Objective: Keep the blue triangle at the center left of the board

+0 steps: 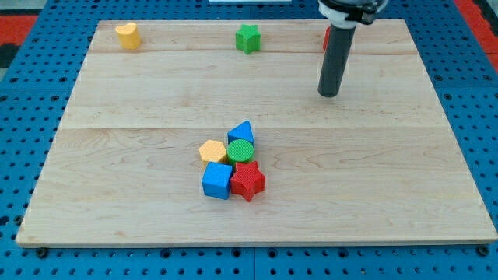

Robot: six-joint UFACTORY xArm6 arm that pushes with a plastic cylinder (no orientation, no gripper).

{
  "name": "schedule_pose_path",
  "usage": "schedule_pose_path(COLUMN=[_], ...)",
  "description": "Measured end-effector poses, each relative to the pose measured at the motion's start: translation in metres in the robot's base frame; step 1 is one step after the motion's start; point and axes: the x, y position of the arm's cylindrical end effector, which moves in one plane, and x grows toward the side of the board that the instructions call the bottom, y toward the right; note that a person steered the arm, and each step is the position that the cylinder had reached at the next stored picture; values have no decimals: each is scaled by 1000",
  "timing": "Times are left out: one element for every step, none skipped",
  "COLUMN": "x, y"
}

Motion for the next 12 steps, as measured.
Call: schedule_pose_path(x=[6, 23, 46, 81, 94, 106, 110, 79, 67, 56, 41, 21], y=[0, -54, -86, -124, -135, -153, -221, -254, -199, -186, -150, -165])
